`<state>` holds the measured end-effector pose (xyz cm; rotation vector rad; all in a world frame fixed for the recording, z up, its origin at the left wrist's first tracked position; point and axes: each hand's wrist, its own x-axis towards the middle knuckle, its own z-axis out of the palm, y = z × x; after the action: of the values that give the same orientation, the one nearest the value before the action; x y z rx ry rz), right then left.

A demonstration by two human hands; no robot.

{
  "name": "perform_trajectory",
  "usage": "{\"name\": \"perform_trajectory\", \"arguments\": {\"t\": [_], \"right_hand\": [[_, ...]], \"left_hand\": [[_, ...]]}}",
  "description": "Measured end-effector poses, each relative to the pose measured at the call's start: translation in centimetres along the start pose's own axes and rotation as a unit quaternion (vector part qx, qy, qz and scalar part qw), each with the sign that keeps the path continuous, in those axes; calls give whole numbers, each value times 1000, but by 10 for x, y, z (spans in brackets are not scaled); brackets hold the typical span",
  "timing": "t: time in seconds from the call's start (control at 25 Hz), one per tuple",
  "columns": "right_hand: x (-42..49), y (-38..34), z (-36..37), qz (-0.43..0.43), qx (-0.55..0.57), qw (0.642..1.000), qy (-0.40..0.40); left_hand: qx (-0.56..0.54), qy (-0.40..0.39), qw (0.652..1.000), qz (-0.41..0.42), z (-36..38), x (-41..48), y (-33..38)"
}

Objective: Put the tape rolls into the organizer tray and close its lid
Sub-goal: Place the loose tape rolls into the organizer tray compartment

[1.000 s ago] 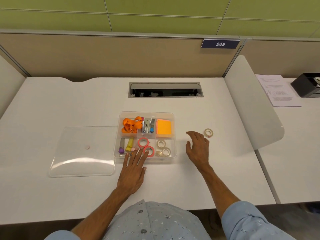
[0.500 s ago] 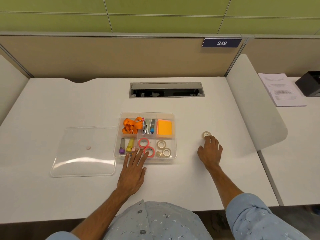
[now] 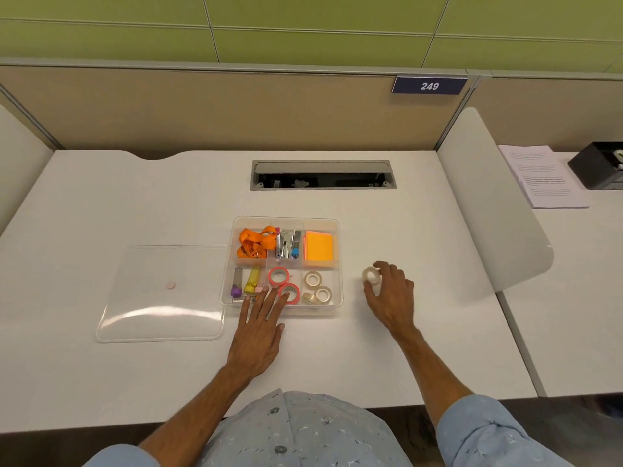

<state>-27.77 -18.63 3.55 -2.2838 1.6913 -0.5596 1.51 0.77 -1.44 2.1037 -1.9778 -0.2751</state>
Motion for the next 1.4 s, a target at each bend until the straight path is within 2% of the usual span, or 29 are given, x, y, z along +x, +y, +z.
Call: {"name": "perform_trajectory", "arguments": {"t": [0.16, 0.48, 0.76, 0.96, 1.12, 1.4], "right_hand": [[2, -37, -9, -132, 38, 990, -43], [-8, -66, 8, -233, -14, 966, -113], [1, -66, 17, -211, -15, 973, -97], [11, -81, 30, -244, -87, 957, -130], [9, -91, 44, -229, -135, 951, -155], [11, -96, 51, -209, -136, 955, -159]], "left_hand": [[-1, 4, 1000, 4, -1, -1, 0], [4, 2, 1000, 11, -1, 1, -3], [9, -17, 1000, 6, 0, 2, -5], [7, -25, 1000, 4, 6, 4, -7], [16, -13, 1000, 12, 10, 5, -9], [15, 1, 1000, 16, 11, 5, -11]]}}
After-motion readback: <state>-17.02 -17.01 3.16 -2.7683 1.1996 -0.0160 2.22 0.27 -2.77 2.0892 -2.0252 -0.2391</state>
